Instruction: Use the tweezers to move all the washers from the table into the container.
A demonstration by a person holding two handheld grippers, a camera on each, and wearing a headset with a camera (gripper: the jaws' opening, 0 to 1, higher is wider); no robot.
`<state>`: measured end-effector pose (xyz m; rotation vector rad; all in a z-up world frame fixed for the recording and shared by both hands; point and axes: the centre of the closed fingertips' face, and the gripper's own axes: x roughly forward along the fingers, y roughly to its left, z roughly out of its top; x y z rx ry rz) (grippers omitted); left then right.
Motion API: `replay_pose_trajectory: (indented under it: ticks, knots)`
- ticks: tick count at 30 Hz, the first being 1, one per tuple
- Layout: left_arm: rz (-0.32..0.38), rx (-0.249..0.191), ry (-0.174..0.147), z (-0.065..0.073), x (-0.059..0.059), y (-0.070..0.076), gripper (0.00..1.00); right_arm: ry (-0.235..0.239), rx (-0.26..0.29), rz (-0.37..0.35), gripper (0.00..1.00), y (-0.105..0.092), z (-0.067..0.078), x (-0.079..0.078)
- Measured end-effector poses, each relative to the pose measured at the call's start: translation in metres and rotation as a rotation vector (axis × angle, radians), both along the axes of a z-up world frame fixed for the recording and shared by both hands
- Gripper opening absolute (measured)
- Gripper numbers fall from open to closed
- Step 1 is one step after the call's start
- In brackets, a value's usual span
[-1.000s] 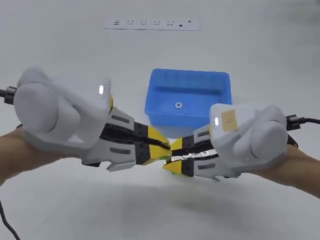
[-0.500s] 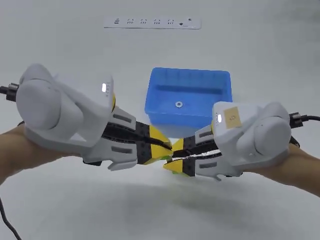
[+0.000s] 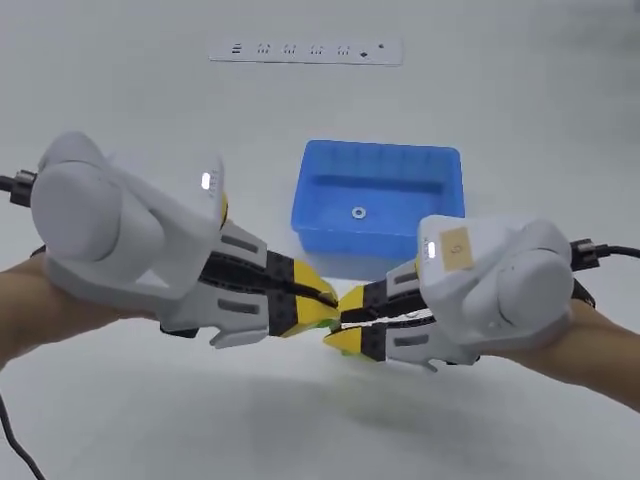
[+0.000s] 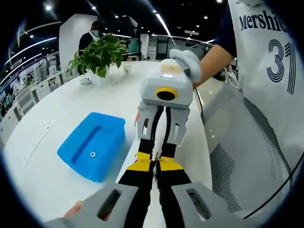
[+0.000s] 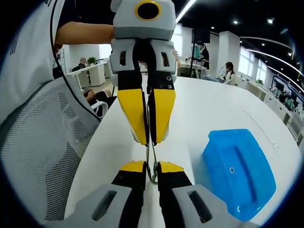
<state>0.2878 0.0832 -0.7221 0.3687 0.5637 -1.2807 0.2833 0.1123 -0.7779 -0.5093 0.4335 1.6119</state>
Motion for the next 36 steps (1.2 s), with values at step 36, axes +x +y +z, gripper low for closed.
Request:
replay_pose_trajectory:
  ticks: [36]
  knots:
    - [-0.047, -0.024, -0.156, 0.085, 0.053, -0.007, 0.06, -0.151, 0.123, -0.089, 0.10, -0.005, 0.087, 0.062]
